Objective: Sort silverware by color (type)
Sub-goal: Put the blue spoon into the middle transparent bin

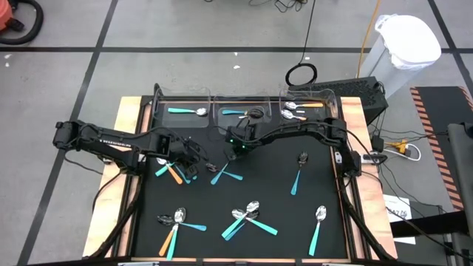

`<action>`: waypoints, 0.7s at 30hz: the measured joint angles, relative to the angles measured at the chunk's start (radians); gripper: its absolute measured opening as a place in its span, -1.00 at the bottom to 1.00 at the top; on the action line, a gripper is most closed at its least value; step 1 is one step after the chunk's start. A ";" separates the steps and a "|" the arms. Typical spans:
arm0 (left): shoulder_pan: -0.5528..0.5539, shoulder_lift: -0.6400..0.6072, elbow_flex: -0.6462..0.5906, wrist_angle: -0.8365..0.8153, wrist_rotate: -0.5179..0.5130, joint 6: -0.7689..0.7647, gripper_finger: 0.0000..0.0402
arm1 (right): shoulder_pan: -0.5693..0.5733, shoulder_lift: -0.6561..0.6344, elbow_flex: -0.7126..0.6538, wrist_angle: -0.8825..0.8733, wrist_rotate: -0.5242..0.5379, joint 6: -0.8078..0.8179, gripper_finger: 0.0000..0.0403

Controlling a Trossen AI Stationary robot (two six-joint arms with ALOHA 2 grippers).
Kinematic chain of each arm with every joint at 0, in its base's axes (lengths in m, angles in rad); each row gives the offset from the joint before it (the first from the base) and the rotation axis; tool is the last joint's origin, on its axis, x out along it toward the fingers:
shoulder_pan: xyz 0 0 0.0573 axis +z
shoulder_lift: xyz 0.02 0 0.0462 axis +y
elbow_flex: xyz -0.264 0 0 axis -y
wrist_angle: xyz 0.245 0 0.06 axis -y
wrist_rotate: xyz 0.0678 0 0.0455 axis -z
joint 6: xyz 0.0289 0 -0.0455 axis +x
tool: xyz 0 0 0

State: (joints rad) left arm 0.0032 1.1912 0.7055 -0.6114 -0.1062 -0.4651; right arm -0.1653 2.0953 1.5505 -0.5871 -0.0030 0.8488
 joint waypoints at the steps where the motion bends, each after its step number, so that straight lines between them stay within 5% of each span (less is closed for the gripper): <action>1: 0.000 0.000 0.000 0.000 -0.001 -0.001 -0.87 | 0.000 -0.002 0.000 0.001 -0.002 -0.004 -0.73; 4: 0.000 0.000 0.000 0.000 -0.001 -0.002 -0.87 | 0.000 -0.011 0.001 0.028 -0.025 -0.027 -0.95; 9: 0.000 0.000 0.000 -0.001 -0.003 -0.027 -0.87 | -0.001 -0.069 0.000 0.026 -0.045 -0.049 -0.98; 21: 0.004 0.000 0.000 0.008 -0.108 -0.049 -0.87 | -0.066 -0.325 0.001 0.195 0.314 -0.131 -0.99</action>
State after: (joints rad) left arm 0.0071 1.1912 0.7055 -0.6034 -0.2147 -0.5140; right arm -0.2314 1.7700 1.5517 -0.3921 0.3109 0.7176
